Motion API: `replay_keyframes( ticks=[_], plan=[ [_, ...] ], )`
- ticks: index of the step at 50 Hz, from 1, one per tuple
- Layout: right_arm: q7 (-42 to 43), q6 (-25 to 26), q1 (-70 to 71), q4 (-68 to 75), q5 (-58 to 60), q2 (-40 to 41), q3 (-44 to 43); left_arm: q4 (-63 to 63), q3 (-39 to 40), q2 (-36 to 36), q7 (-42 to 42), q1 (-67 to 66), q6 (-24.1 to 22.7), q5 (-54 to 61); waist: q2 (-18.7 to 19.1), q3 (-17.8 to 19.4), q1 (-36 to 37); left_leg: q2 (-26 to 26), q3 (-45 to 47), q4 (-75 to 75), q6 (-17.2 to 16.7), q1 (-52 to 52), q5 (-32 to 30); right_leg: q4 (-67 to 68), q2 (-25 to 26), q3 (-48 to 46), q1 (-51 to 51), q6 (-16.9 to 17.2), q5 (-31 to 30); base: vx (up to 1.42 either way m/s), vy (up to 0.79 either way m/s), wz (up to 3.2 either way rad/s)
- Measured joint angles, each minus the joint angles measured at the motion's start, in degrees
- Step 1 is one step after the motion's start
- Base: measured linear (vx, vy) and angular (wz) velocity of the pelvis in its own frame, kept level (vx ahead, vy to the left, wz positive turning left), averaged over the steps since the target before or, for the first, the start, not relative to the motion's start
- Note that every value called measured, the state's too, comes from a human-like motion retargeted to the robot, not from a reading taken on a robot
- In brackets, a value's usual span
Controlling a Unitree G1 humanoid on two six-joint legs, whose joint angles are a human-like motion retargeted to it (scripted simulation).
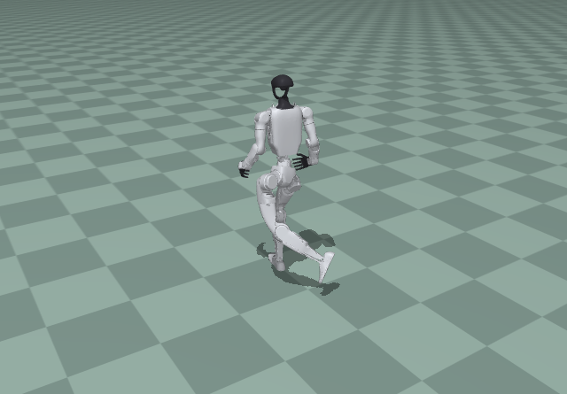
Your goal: Walk run
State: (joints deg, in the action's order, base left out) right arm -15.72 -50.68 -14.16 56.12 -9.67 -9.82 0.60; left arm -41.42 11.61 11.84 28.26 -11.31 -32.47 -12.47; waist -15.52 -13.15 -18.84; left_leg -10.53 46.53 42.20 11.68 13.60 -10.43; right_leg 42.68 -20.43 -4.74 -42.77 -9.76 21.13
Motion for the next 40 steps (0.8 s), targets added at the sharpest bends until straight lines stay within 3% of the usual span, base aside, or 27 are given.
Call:
replay_keyframes(
  ticks=[2, 3, 4, 5, 7, 10, 12, 15, 16, 17, 18, 20, 22, 23, 25, 28, 30, 31, 33, 35, 37, 38, 40],
  plan=[
    [-0.4, 6.9, 5.6, 7.2, -3.0, 4.6, 3.3, -13.3, 0.2, -2.5, -6.1, 0.4, 1.4, -7.4, 1.0, 5.0, 4.0, 10.2, -6.0, 19.1, 2.2, -9.9, 9.1, 3.4, -1.4, -5.3, 12.2, 3.6, 10.6, 2.78, -0.47, 0.1],
    [-5.5, 12.8, 6.8, 6.2, -6.2, 7.6, 5.5, -17.3, 2.2, -4.1, -5.4, 0.2, 2.8, -8.3, 0.3, 4.2, 8.5, 11.2, -3.5, 21.5, 2.8, -15.3, 12.8, 1.1, 0.2, -3.9, 16.5, 5.6, 12.3, 2.48, -0.54, -0.51],
    [-10.2, 17.0, 7.8, 2.6, -8.6, 9.9, 6.3, -18.8, 4.4, -4.7, -4.4, -0.3, 2.7, -8.3, 2.8, 3.9, 11.3, 14.4, -6.2, 23.4, 2.7, -22.9, 16.1, -3.1, 3.6, -8.0, 22.2, 6.6, 11.0, 2.19, -0.52, -0.52],
    [-14.8, 20.4, 8.6, -2.2, -10.5, 11.8, 6.4, -19.1, 6.7, -4.7, -3.2, -0.8, 1.9, -7.8, 6.9, 4.0, 13.4, 18.6, -11.4, 24.9, 2.2, -31.6, 19.4, -8.3, 7.8, -14.9, 28.6, 7.2, 8.2, 2.23, -0.42, -0.4],
    [-16.8, 22.3, 8.8, -13.6, -8.2, 11.7, 9.2, -16.5, 8.4, -4.2, -3.5, -4.4, -1.4, -5.9, 11.1, 4.5, 21.1, 21.2, -16.7, 14.7, -1.6, -40.5, 21.8, -21.6, 17.8, -18.7, 41.2, 6.6, -5.7, 2.21, -0.39, -1.25],
    [-14.9, 25.8, 10.8, -23.3, -5.6, 12.9, 14.7, -15.8, 10.3, -2.5, -5.3, -8.1, -4.8, -3.7, 10.9, 5.3, 30.2, 17.9, -21.5, -13.1, -7.1, -45.2, 22.3, -29.2, 21.7, -16.9, 52.5, 7.4, -29.6, 2.26, -0.45, -1.47],
    [-14.8, 27.0, 13.3, -26.0, -5.3, 13.1, 15.3, -16.1, 11.7, -1.6, -6.3, -7.1, -5.6, -2.9, 10.8, 6.3, 33.6, 17.5, -27.3, -26.6, -13.1, -47.0, 20.8, -27.2, 22.7, -18.3, 56.9, 7.8, -33.3, 1.85, -0.41, -0.8],
    [-14.5, 28.5, 14.4, -22.9, -3.8, 12.7, 11.9, -18.3, 11.1, -0.4, -8.2, -2.3, -4.7, -3.3, 15.0, 7.3, 33.0, 21.5, -31.7, -25.9, -14.6, -50.4, 20.5, -16.7, 26.2, -25.8, 59.4, 3.5, -30.6, 2.02, -0.27, 0.43],
    [-15.8, 29.0, 13.3, -20.3, -3.8, 12.9, 10.4, -18.8, 10.5, -0.3, -8.3, -1.1, -4.3, -3.8, 16.4, 7.6, 32.1, 21.2, -31.7, -19.3, -5.4, -50.8, 20.8, -9.6, 26.1, -27.1, 58.0, 2.3, -29.4, 2.42, -0.28, 0.58],
    [-16.9, 29.3, 12.3, -17.2, -3.7, 13.2, 8.9, -19.5, 9.9, -0.1, -8.5, 0.1, -3.6, -4.2, 17.4, 7.8, 31.1, 21.5, -33.3, -11.7, 0.1, -51.6, 23.1, -2.0, 25.4, -28.4, 55.9, 0.9, -27.7, 2.55, -0.27, 0.35],
    [-17.8, 29.0, 11.5, -13.1, -3.3, 13.7, 7.4, -20.5, 9.1, 0.2, -8.5, 1.4, -2.5, -4.5, 17.7, 7.9, 29.9, 23.0, -38.3, -2.3, -1.5, -53.2, 29.2, 6.6, 23.8, -29.6, 52.6, -0.8, -25.1, 2.55, -0.26, 0.06],
    [-13.8, 27.8, 6.0, -3.3, -0.2, 14.1, 5.6, -24.8, 8.4, 0.6, -6.8, 2.7, 0.6, -5.3, 18.7, 8.5, 25.4, 29.7, -31.5, 7.8, -1.0, -46.0, 40.4, 21.2, 20.7, -27.9, 43.1, -2.6, -18.8, 2.9, -0.23, -0.02],
    [-12.7, 24.5, 3.2, -0.2, -4.2, 11.8, 6.8, -22.8, 6.2, -0.2, -4.1, 3.7, 4.1, -5.4, 17.5, 7.6, 16.7, 18.8, -31.0, 1.8, 0.5, -37.6, 43.2, 26.3, 13.6, -28.2, 29.0, -0.4, -12.1, 2.02, -0.1, 0.49],
    [-14.6, 21.7, 2.3, -0.9, -6.0, 9.2, 5.6, -19.8, 4.6, -0.5, -3.4, 4.2, 4.7, -5.6, 14.4, 6.1, 14.2, 14.8, -28.0, -2.3, -0.1, -34.4, 42.9, 25.9, 8.0, -27.1, 21.8, -0.4, -8.0, 1.61, -0.14, 0.58],
    [-8.1, 14.2, -1.4, -2.3, 4.5, 4.6, 2.1, -13.0, 0.8, 0.3, -2.7, 3.2, 3.3, -3.6, 10.8, 4.4, 8.6, 6.4, -24.6, -14.9, -0.7, -23.3, 36.2, 16.8, 2.3, -26.8, 13.4, 0.2, -3.8, 1.72, -0.27, 1.02],
    [13.1, 10.9, -6.6, -6.0, 23.6, -0.5, -2.5, -4.7, -2.6, 0.3, -0.1, 3.1, 1.9, -1.8, 9.8, 4.2, 0.6, 2.3, -27.4, -24.6, -6.1, -10.0, 17.9, -8.0, 2.7, -23.9, 7.2, 3.9, -6.0, 1.87, -0.44, 1.34],
    [16.6, 8.0, -8.9, -7.2, 26.9, -0.9, -4.8, 1.6, -5.7, 1.2, 1.0, 3.2, 2.0, 0.6, 9.2, 3.9, -0.4, 1.6, -25.2, -26.4, -8.1, -4.7, 8.0, -18.7, 3.2, -22.1, 5.7, 1.9, -5.5, 1.59, -0.45, 0.16],
    [13.8, 6.2, -9.7, -8.4, 24.6, -0.9, -5.2, 5.9, -6.1, 2.3, 1.3, 3.2, 2.2, 0.9, 7.9, 4.3, -0.6, 1.2, -22.1, -24.5, -7.9, -2.5, 6.8, -20.3, 2.1, -20.2, 5.7, 2.6, -6.4, 1.98, -0.63, 0.08],
    [8.1, 5.6, -10.2, -10.3, 19.7, -1.1, -5.6, 12.6, -5.1, 3.8, 0.5, 2.9, 1.7, -0.2, 5.2, 5.2, -2.3, 2.1, -16.8, -16.1, -5.5, -0.1, 9.2, -20.3, -0.3, -13.8, 6.8, 1.9, -14.8, 1.93, -0.61, 0.39],
    [3.4, 7.9, -10.0, -12.2, 16.9, -2.2, -5.5, 14.9, -2.1, 4.0, -1.9, 1.5, 0.1, -2.7, 0.8, 3.3, -1.1, 1.1, -9.0, -7.3, -0.5, -0.9, 12.9, -9.9, 1.4, -5.2, 5.3, 0.0, -8.8, 1.9, -0.62, -0.12],
    [0.9, 10.3, -9.4, -10.1, 16.8, -0.9, -6.8, 8.9, -3.7, 3.3, -5.5, 0.0, -0.1, -6.0, 0.8, 3.8, 1.6, 5.4, -11.1, 5.8, 1.9, -8.1, 19.4, 0.1, -5.9, -12.5, 8.9, 3.3, -2.3, 1.84, -0.54, 0.52],
    [-0.3, 12.0, -8.1, -8.2, 17.0, 0.6, -8.9, 4.5, -5.3, 1.6, -6.1, 0.2, 0.5, -8.4, -0.6, 3.1, 5.3, 5.8, -12.1, 9.9, 0.9, -13.8, 21.9, 1.3, -5.9, -11.3, 10.4, 4.8, 0.8, 1.36, -0.42, 0.34],
    [-4.2, 17.3, -4.6, -6.7, 15.9, 2.9, -6.5, -5.1, -4.6, -1.4, -4.3, 2.3, 1.9, -10.8, 0.4, 4.3, 10.7, 8.0, -13.5, 13.9, -0.9, -25.5, 25.5, -0.3, -0.3, -11.5, 15.8, 6.4, 4.0, 1.57, -0.56, -0.42]
  ],
)
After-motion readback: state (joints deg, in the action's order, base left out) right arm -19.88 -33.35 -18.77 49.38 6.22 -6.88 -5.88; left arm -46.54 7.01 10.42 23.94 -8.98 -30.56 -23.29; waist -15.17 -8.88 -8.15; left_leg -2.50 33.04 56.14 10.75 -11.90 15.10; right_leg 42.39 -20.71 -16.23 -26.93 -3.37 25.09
